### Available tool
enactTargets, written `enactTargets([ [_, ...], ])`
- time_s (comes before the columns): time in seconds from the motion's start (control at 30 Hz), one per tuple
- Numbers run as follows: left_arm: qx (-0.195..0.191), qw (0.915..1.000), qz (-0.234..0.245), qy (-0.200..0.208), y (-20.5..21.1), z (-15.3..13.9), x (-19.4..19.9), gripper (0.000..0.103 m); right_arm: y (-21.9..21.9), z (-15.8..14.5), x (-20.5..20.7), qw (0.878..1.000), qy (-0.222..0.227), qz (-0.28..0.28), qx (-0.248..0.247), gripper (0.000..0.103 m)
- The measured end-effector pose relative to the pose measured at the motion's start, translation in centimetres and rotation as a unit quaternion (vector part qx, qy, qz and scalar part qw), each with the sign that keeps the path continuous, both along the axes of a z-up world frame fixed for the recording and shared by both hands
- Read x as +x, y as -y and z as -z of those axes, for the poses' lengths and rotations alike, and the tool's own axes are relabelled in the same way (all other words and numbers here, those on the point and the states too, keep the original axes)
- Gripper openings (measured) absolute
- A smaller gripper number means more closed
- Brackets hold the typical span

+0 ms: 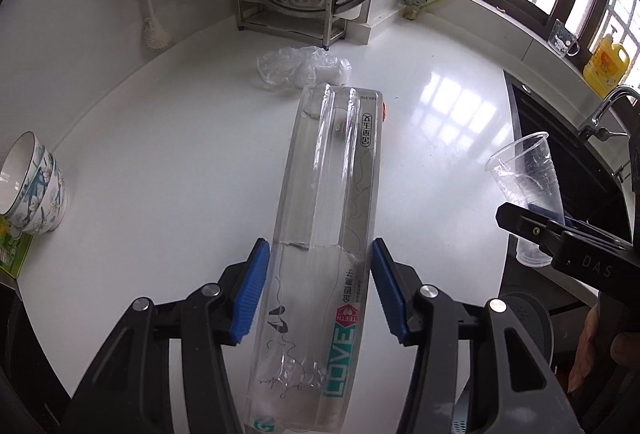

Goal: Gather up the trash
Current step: 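Carry the cup and toothbrush package over the gray basket with both tools, then open both tools to drop the cup and package into the basket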

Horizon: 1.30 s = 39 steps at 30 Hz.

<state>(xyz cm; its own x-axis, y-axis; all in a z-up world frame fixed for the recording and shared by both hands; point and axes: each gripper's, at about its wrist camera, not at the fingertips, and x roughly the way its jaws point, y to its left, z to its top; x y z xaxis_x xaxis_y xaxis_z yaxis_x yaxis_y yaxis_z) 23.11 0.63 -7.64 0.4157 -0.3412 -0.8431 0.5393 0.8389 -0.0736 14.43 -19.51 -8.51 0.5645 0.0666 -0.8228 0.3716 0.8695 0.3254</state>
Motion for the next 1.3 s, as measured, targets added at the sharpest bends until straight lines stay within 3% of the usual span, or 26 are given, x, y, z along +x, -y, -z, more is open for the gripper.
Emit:
enactTargets([
  [0.37,-0.004,0.9998,-0.018,0.009,2.6,-2.7,-9.6,0.051,1.9,-1.1,-8.8,0.999,-0.001,-0.034,0.002,0.058],
  [0.6,-0.012,0.9999,-0.007,-0.002,6.2,-2.6,-15.4,0.051,5.1,-0.5,-15.0,0.999,-0.011,-0.031,-0.004,0.058],
  [0.97,-0.015,0.9989,0.014,-0.042,12.1,1.6,-22.0,0.051,7.3,3.2,-20.8,0.997,-0.046,-0.058,-0.013,0.058],
  [1.3,0.011,0.9974,-0.010,-0.071,13.1,7.2,-23.2,0.053,7.4,9.3,-20.8,0.993,-0.084,-0.082,0.023,0.058],
])
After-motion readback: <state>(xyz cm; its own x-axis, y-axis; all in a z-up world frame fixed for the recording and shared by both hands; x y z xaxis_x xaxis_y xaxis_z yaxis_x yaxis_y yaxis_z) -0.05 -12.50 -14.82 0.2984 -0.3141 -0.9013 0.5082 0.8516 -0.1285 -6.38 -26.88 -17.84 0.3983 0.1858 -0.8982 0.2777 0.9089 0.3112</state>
